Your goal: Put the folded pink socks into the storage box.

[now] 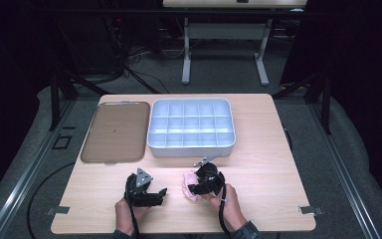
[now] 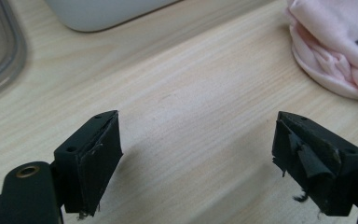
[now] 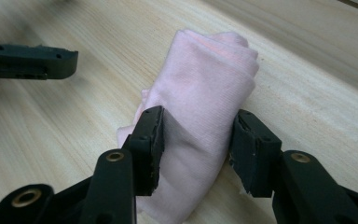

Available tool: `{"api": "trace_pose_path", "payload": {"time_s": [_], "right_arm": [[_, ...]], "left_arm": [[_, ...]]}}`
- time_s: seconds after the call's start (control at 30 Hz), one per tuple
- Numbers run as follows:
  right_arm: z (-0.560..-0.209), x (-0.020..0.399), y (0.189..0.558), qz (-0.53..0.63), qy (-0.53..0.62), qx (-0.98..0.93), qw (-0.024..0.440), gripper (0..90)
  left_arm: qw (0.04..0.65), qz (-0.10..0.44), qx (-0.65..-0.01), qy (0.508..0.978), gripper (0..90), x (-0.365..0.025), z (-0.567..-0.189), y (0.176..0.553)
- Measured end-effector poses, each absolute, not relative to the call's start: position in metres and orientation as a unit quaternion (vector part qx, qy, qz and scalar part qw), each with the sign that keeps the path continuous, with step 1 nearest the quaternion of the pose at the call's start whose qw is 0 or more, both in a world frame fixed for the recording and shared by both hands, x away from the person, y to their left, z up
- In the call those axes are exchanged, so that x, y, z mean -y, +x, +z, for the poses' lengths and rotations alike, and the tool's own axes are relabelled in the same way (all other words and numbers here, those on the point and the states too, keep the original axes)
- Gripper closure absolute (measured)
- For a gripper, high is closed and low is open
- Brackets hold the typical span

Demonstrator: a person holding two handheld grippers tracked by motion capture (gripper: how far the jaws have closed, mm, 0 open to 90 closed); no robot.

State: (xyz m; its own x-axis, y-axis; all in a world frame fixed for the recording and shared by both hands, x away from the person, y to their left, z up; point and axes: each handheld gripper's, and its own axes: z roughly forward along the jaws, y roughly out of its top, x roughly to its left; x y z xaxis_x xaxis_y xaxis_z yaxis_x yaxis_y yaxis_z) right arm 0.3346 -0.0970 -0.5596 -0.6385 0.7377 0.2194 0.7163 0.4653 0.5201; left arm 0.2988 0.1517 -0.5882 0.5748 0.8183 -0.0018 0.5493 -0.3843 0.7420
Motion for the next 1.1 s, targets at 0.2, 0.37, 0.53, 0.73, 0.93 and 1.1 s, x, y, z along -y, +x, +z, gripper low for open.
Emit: {"api": "trace_pose_path", "payload": {"time_s": [0.2, 0.37, 0.53, 0.73, 0.93, 1.1], "right_arm": [[-0.559, 0.096, 0.333, 0.299, 0.421, -0.856, 0.013, 64.3], [-0.558, 0.095, 0.333, 0.294, 0.408, -0.864, 0.022, 69.3], [-0.558, 0.095, 0.332, 0.297, 0.403, -0.865, 0.024, 72.1], [-0.558, 0.095, 0.33, 0.301, 0.397, -0.866, 0.034, 73.0], [-0.561, 0.101, 0.332, 0.32, 0.392, -0.862, 0.022, 73.1], [-0.563, 0.105, 0.333, 0.331, 0.387, -0.861, 0.016, 73.3]], "left_arm": [[0.357, 0.188, -0.413, 0.817, 15.6, -0.149, -0.59, 0.299], [0.359, 0.188, -0.413, 0.816, 15.5, -0.149, -0.591, 0.299], [0.36, 0.187, -0.413, 0.815, 15.3, -0.149, -0.591, 0.299], [0.36, 0.187, -0.413, 0.815, 15.2, -0.149, -0.591, 0.299], [0.36, 0.186, -0.414, 0.815, 15.0, -0.149, -0.591, 0.299], [0.36, 0.186, -0.414, 0.815, 15.0, -0.149, -0.591, 0.299]]}}
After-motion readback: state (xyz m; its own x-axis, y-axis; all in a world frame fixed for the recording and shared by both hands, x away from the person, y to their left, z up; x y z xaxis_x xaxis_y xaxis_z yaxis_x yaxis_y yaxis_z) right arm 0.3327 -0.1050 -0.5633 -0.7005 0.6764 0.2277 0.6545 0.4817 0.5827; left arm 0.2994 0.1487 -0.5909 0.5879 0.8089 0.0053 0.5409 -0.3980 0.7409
